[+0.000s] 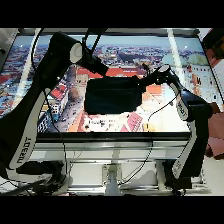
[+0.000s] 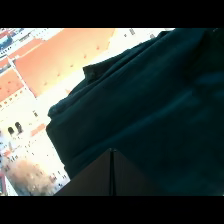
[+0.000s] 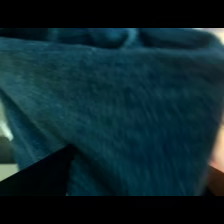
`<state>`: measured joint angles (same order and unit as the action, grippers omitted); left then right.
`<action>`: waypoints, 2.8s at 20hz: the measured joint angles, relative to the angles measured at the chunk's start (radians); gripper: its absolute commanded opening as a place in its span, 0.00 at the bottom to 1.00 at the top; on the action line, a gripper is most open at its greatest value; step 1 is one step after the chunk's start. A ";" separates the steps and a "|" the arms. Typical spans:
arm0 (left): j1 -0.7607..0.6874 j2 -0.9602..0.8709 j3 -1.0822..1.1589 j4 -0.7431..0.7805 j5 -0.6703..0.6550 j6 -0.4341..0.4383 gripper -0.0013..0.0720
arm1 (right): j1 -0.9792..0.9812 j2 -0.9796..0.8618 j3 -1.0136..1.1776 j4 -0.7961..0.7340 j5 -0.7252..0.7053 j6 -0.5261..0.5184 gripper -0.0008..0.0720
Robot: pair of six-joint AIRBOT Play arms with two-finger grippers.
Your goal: Fold the clothes and pants, and hang the long-sleeved shirts on hangers.
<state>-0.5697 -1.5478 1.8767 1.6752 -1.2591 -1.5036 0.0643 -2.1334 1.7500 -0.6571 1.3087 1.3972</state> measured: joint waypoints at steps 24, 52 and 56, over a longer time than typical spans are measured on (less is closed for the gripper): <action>0.232 0.436 0.000 0.103 -0.087 0.011 0.05 | -0.405 0.436 0.167 -0.255 -0.069 0.220 0.07; 0.371 0.552 -0.002 0.105 -0.115 0.012 0.05 | -1.196 0.707 -0.211 -0.925 0.407 0.311 0.30; 0.371 0.552 -0.002 0.105 -0.115 0.012 0.05 | -1.146 0.720 -0.214 -0.508 0.340 0.183 0.07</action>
<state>-0.1986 -0.9958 1.8744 1.7798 -1.3743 -1.4918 -1.0817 -1.4132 1.5364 -1.1648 1.6489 1.5803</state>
